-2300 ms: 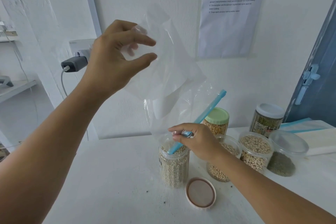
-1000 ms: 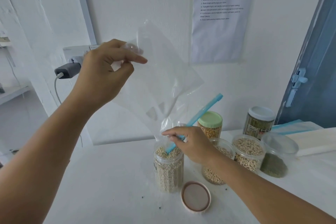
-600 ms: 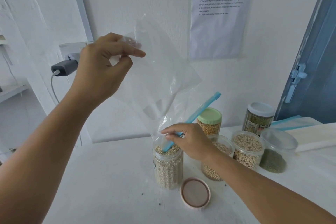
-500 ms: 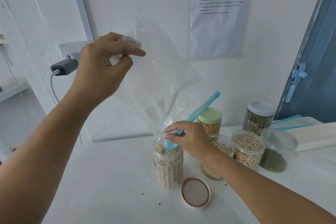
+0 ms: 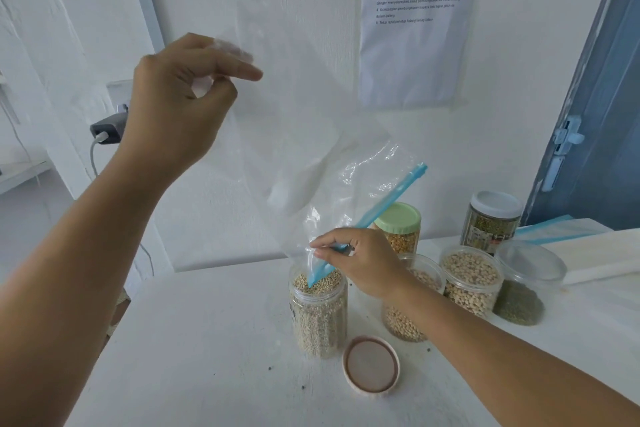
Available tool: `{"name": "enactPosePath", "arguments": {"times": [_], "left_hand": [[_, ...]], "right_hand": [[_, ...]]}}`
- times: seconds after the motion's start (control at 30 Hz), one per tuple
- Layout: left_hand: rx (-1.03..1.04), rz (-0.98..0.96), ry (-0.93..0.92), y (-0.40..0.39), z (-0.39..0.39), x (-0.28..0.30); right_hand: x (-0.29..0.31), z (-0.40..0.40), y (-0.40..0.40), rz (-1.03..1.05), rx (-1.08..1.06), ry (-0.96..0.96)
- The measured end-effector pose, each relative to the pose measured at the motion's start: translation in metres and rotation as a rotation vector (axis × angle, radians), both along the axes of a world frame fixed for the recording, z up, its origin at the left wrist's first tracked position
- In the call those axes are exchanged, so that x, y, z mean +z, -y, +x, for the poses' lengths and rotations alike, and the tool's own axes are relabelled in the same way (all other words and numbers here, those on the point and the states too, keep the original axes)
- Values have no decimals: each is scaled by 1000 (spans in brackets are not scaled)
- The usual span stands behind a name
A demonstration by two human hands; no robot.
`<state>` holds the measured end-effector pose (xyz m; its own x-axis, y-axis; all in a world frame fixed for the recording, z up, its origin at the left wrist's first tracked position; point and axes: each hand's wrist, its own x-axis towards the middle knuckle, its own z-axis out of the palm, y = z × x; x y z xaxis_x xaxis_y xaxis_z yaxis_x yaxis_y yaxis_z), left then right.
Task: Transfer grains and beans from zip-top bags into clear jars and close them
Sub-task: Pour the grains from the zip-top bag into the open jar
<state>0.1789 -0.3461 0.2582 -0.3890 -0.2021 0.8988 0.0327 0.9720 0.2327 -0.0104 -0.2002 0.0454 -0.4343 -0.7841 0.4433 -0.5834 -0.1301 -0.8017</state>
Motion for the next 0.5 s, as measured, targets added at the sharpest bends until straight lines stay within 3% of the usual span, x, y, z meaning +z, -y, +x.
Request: {"name": "enactPosePath", "arguments": {"times": [0.17,0.5], "left_hand": [[-7,-5,7,-1,-6,-6],[-11,-26,-11,-2,-9,-1]], "right_hand": [[-3,3,-5,12,25,-75],[1,1,-4,40,18,-28]]}}
